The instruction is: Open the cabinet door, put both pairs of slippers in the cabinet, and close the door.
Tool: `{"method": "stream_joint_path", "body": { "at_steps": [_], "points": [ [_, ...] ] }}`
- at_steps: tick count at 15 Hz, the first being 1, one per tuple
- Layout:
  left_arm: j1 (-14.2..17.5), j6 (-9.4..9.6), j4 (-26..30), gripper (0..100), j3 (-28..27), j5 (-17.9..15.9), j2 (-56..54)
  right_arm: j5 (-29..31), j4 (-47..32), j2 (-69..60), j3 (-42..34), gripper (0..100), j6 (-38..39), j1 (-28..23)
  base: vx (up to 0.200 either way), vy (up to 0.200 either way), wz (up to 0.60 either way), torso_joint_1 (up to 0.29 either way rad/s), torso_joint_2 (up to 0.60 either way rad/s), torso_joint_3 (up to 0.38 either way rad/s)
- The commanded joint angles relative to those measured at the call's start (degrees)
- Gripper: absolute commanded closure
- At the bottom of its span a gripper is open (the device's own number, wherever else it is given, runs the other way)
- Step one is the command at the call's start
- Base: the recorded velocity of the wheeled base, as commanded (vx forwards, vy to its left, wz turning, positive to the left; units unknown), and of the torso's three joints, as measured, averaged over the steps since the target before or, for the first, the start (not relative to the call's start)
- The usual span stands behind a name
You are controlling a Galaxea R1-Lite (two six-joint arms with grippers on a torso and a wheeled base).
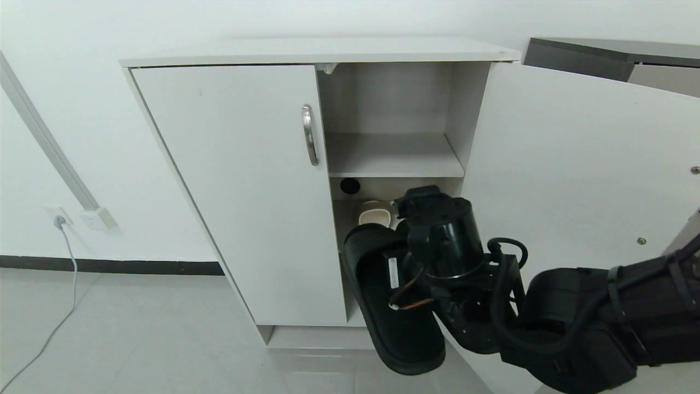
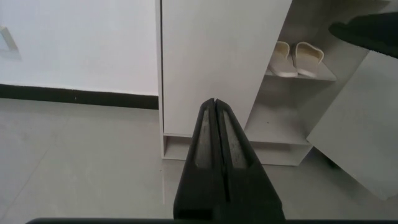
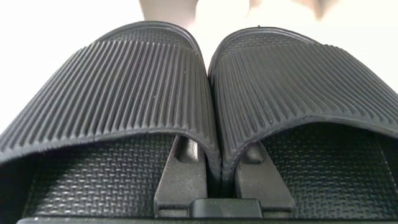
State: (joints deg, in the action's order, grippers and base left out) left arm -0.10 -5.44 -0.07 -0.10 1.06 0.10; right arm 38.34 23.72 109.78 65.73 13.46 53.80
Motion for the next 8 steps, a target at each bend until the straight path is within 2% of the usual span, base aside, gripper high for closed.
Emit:
{"method": "stream_joint_path", "body": {
  "at_steps": [1,3,8],
  "points": [
    [0.0,-0.01,0.1,100,0.0,0.0,0.1,6.8,-8.2,2.0,11.9,100,1.8,1.0,0.000,0.000,0.00,0.000,0.00,0.000],
    [0.0,-0.01,0.0,100,0.0,0.1,0.1,10.7,-9.9,3.8,17.6,100,1.1,0.3,0.000,0.000,0.00,0.000,0.00,0.000],
    [0.0,-0.10,0.0,100,0.0,0.1,0.1,11.0,-9.9,4.3,20.4,100,-2.3,-0.1,0.000,0.000,0.00,0.000,0.00,0.000]
  ]
}}
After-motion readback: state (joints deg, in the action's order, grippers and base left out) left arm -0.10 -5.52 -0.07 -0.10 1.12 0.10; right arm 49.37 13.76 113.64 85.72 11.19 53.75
